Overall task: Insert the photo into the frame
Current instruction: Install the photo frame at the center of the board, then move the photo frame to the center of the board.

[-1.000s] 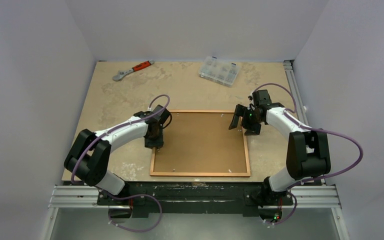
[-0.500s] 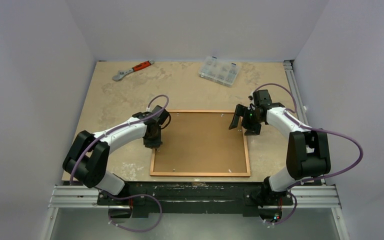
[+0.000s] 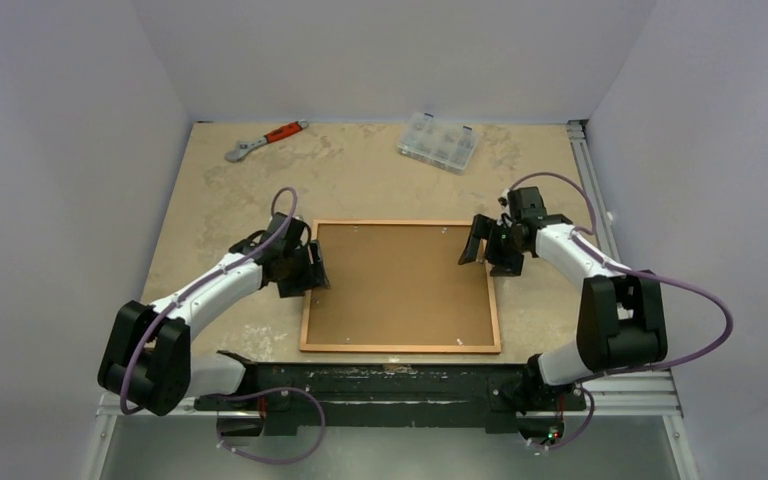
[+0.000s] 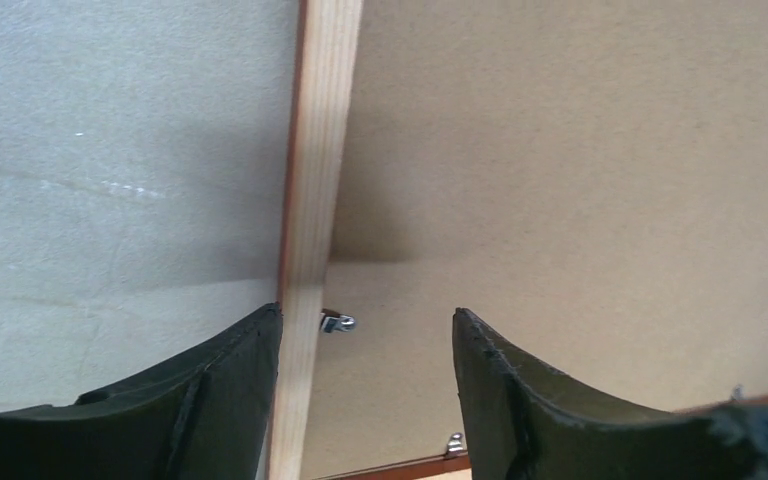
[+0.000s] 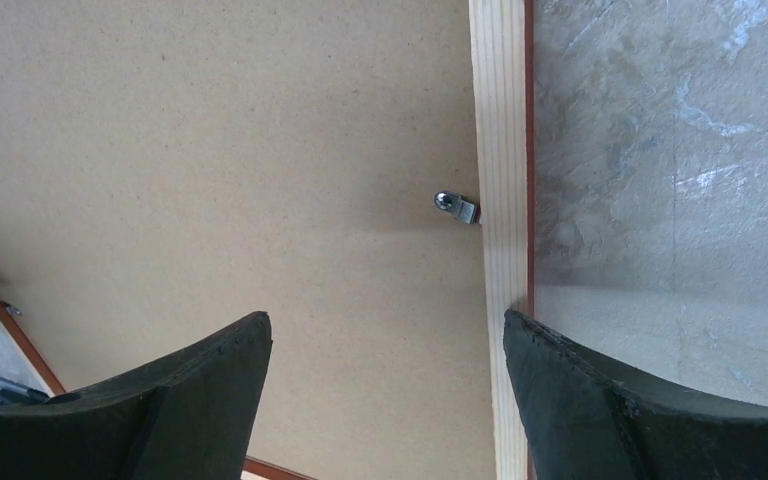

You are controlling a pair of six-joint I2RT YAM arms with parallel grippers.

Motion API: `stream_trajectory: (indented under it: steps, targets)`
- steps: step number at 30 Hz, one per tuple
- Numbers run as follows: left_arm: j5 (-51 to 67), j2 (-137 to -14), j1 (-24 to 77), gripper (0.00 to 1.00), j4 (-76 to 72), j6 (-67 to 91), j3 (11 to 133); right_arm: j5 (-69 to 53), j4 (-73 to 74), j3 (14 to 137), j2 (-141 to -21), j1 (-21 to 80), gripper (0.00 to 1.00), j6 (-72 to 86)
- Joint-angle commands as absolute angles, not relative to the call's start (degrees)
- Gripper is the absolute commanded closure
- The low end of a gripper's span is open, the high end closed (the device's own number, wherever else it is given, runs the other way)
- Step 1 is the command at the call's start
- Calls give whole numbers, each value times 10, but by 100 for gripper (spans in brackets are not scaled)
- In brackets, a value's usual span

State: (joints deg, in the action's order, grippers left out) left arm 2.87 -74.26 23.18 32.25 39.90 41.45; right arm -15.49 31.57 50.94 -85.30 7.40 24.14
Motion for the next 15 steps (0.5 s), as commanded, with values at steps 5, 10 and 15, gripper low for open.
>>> stream_trajectory:
  steps: [5,10,15]
  targets:
    - [110,-737,205,35,260,419,405,-140,332,455,-854,97,15,249]
    - [131,-760,183,34,239,412,417,-139,310,470,-875,162,15,287]
    - [109,-805,173,33,275,381,469,-140,298,522,-923,203,16,311]
